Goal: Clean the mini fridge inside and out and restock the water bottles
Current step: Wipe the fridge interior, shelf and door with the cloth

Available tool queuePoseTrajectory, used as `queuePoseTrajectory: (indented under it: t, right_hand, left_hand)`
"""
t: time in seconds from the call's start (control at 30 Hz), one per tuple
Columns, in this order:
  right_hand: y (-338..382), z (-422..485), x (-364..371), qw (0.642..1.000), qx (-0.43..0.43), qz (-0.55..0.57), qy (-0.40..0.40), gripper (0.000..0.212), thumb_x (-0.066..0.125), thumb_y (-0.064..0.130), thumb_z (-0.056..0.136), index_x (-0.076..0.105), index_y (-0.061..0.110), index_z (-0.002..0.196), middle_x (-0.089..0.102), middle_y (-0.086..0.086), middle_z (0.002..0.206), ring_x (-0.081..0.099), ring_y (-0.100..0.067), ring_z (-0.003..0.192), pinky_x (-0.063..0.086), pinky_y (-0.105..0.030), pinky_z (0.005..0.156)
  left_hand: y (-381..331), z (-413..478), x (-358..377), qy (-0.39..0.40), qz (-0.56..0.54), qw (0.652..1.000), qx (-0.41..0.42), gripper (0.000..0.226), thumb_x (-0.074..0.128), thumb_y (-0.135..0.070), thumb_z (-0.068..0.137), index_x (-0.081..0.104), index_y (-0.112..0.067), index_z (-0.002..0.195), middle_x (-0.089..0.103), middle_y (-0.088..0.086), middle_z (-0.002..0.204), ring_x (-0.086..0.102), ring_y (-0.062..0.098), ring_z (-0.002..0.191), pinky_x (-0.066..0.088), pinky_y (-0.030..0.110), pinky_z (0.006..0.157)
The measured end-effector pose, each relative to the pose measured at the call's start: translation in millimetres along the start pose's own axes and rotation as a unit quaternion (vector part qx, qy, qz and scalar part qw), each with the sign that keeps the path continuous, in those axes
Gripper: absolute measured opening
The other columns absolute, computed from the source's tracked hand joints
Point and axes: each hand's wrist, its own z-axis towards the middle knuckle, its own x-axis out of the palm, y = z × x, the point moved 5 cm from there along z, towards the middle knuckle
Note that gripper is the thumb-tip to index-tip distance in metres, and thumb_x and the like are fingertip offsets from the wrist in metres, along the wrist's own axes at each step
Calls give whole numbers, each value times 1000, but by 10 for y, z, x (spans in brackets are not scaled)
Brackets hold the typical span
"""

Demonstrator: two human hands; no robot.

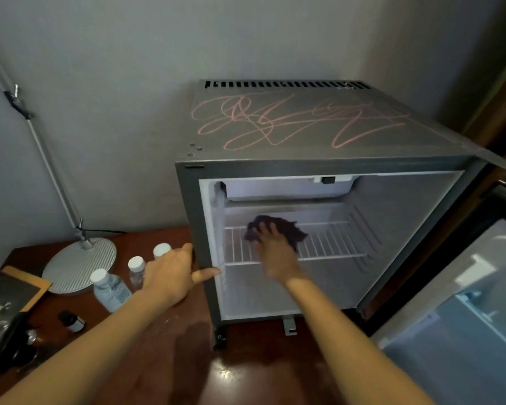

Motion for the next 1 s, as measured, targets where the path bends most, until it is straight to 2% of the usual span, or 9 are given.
queuePoseTrajectory:
  t: [0.1, 0.23, 0.4, 0.57, 0.67, 0.77, 0.83, 0.93, 1.0]
  right_hand:
    - [541, -138, 293, 999, -21, -26, 17, 50, 25, 25, 103, 15, 18, 151, 10, -3, 160, 4, -24, 148, 10, -40, 119]
    - [430, -203, 384, 998, -30, -46, 4, 53, 32, 22, 102, 14, 20, 152, 10, 1, 160, 4, -20, 148, 7, -36, 119]
    - [56, -459, 371, 994, -51, -60, -73, 77, 88, 16, 56, 60, 20, 127, 62, 2, 129, 58, -21, 120, 47, -38, 96]
    - [-683, -590, 173, 988, 63, -48, -136, 71, 72, -2, 74, 47, 13, 139, 47, -8, 144, 41, -29, 135, 31, -42, 109]
    - [-1069, -670, 86, 973, 169, -5, -156, 59, 45, 2, 95, 26, 16, 149, 21, -4, 158, 12, -21, 147, 8, -35, 119]
    - [-1173, -729, -96, 945, 251, 99, -184, 50, 32, 10, 102, 21, 17, 150, 12, -3, 159, 7, -18, 148, 7, -30, 120]
    - [-1134, -755, -315, 869, 322, 280, -251, 43, 30, 16, 104, 31, 9, 147, 26, -9, 155, 24, -24, 143, 20, -30, 115]
    - [-1103, -660, -716, 620, 394, 586, -341, 46, 29, 26, 104, 35, 2, 143, 38, -16, 148, 41, -30, 134, 32, -31, 108]
    - [-1108, -552, -990, 543, 372, 652, -376, 47, 30, 27, 104, 34, 2, 144, 37, -13, 150, 40, -27, 134, 31, -29, 110]
  left_hand:
    - [1, -9, 6, -5, 9, 1000, -10, 98, 24, -92, 53, 49, -22, 117, 65, -1, 94, 64, 22, 82, 55, 42, 65]
    - [-15, -25, 20, -4, 6, 1000, -19, 88, 31, -87, 59, 51, -20, 113, 64, 0, 92, 62, 21, 77, 55, 40, 62]
    - [-7, -35, 40, 0, -6, 1000, -23, 79, 36, -83, 65, 52, -19, 108, 65, 0, 92, 62, 17, 73, 56, 37, 58]
    - [-39, -27, 15, 11, -16, 999, -30, 76, 42, -77, 66, 52, -17, 112, 65, 0, 97, 61, 15, 76, 54, 30, 57]
    - [-19, -21, 20, 14, -16, 999, -28, 80, 39, -80, 64, 52, -18, 114, 66, 0, 96, 63, 16, 78, 56, 34, 59]
    - [2, -5, 27, 13, -19, 999, -23, 83, 37, -82, 63, 51, -19, 115, 66, -2, 93, 63, 14, 75, 56, 33, 58]
    - [-2, 3, 29, 13, -20, 1000, -18, 83, 38, -82, 62, 52, -20, 116, 66, -2, 93, 62, 14, 75, 56, 32, 57]
    - [-11, 11, 21, 10, -16, 1000, -17, 82, 39, -81, 62, 53, -19, 115, 65, -3, 94, 63, 15, 78, 57, 35, 61]
    - [-13, 15, 22, 11, -20, 1000, -15, 83, 38, -81, 61, 53, -19, 114, 66, -2, 96, 64, 15, 80, 57, 35, 63]
